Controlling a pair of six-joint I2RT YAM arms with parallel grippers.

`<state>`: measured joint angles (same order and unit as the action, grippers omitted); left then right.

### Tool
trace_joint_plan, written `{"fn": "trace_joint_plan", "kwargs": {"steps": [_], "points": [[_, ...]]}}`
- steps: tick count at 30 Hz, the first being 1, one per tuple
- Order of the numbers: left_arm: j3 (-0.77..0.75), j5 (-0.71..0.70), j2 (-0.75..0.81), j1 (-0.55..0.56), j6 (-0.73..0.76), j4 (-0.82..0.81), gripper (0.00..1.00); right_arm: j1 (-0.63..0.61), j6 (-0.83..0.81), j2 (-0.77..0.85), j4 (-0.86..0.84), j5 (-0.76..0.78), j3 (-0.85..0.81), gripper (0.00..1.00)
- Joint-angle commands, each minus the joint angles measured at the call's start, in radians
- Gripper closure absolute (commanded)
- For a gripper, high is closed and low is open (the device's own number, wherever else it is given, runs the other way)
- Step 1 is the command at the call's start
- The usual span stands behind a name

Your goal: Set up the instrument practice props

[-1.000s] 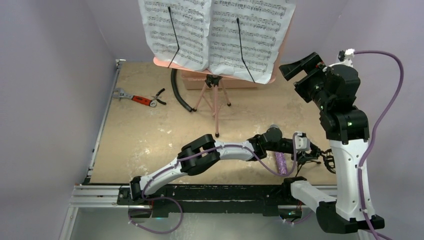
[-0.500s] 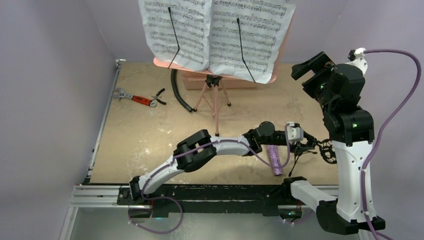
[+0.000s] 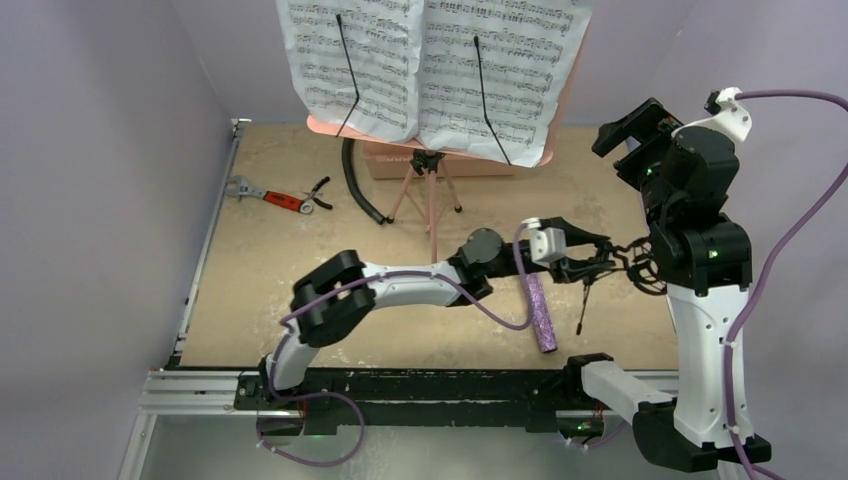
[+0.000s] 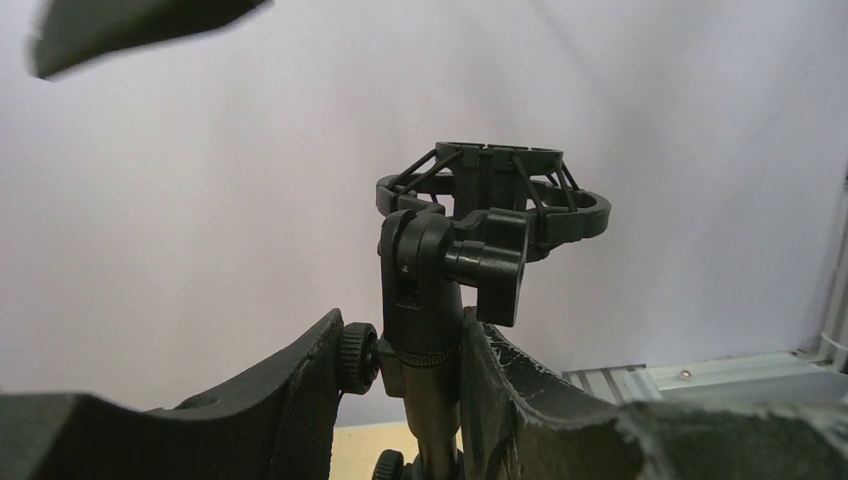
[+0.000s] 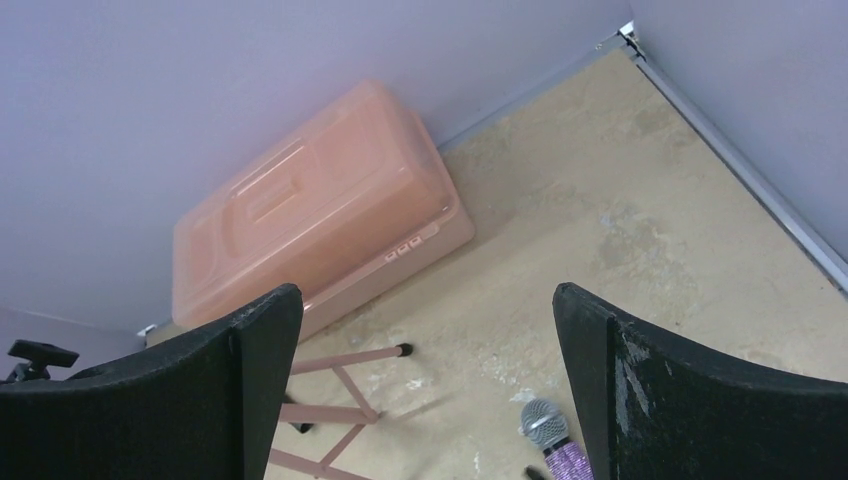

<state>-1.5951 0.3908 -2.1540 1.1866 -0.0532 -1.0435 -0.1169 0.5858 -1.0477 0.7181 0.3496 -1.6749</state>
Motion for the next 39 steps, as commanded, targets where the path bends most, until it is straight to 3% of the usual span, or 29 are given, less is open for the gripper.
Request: {"fn": "trace_joint_plan", "kwargs": {"steps": [1,9,19,25,30,39], "points": [[0.234,-0.088,0.239,-0.028,-0.017,-0.207,1.00,0.001,-0.034,0.024,-0.050,0.035,0.049,0.02],[0.710,-0.249,0.608,-0.045,0.026,-0.164,1.00,-0.001,0.018,0.103,-0.033,-0.024,0.295,0.02],[0.943,-0.294,1.069,-0.046,0.102,0.334,1.00,0.000,-0.085,0.221,-0.222,-0.149,0.710,0.08],[1.101,-0.362,1.271,-0.048,0.022,0.400,1.00,0.000,-0.164,0.143,-0.300,-0.174,0.842,0.03],[1.208,-0.372,1.252,-0.048,-0.027,0.286,1.00,-0.001,-0.212,0.074,-0.394,-0.247,0.945,0.07],[1.323,-0.426,1.082,-0.048,-0.027,-0.006,1.00,-0.006,-0.262,-0.093,-0.408,-0.344,0.935,0.19]]}}
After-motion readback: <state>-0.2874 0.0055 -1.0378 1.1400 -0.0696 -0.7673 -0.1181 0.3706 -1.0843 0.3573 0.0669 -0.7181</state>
